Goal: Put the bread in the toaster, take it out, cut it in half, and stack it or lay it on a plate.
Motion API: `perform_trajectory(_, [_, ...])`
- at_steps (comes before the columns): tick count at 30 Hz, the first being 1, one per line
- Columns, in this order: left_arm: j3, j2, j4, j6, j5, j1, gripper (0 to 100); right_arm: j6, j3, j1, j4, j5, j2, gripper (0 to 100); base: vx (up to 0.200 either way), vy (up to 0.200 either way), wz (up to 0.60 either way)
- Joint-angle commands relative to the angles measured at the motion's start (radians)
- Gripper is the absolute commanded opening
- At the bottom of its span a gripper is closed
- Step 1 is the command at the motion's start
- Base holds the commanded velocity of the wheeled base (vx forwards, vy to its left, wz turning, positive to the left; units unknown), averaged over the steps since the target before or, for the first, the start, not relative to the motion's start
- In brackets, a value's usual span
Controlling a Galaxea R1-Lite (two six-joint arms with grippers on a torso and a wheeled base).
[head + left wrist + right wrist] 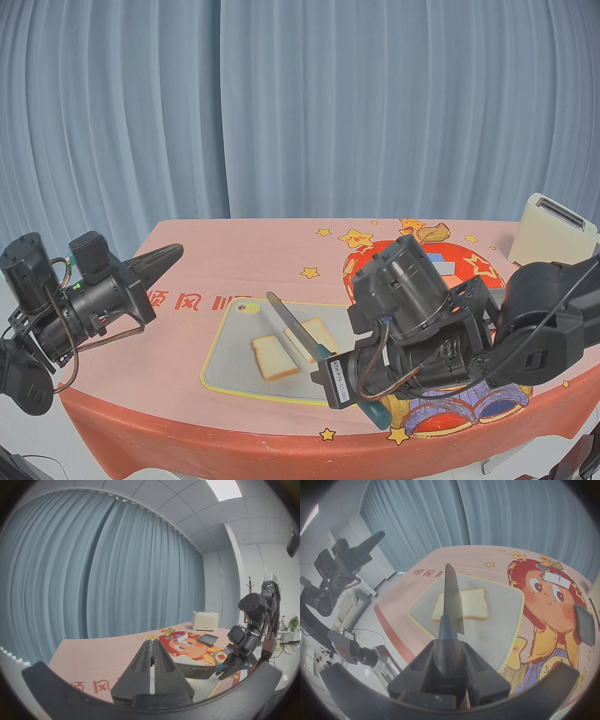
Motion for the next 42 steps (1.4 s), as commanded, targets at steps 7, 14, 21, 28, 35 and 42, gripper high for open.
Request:
perform_trajectory(7, [0.202, -0.176, -0.085, 0.008, 0.003, 0.105, 0, -0.006, 0.015, 0.005, -0.001, -0.001, -0.116, 0, 0.000, 0.000, 0.00])
perform_trajectory(14, [0.303, -0.241, -0.092, 0.056, -0.025, 0.171, 0, -0.008, 0.020, 0.005, -0.001, 0.000, -0.190, 0, 0.000, 0.000, 0.00])
perform_trajectory(21, [0.416, -0.425, -0.050, 0.066, -0.104, 0.241, 0, -0.042, 0.035, -0.008, -0.014, 0.002, -0.254, 0, 0.000, 0.000, 0.00])
perform_trajectory(28, [0.416, -0.670, 0.221, 0.074, -0.134, 0.269, 0, -0.060, 0.103, -0.016, -0.172, -0.003, -0.261, 0, 0.000, 0.000, 0.00])
perform_trajectory(35, [0.415, -0.899, 0.490, 0.079, -0.127, 0.272, 0, -0.095, 0.134, -0.027, -0.206, -0.003, -0.304, 0, 0.000, 0.000, 0.00])
perform_trajectory(42, [0.413, -1.132, 0.717, 0.097, -0.123, 0.272, 0, -0.098, 0.137, -0.025, -0.203, -0.003, -0.348, 0, 0.000, 0.000, 0.00])
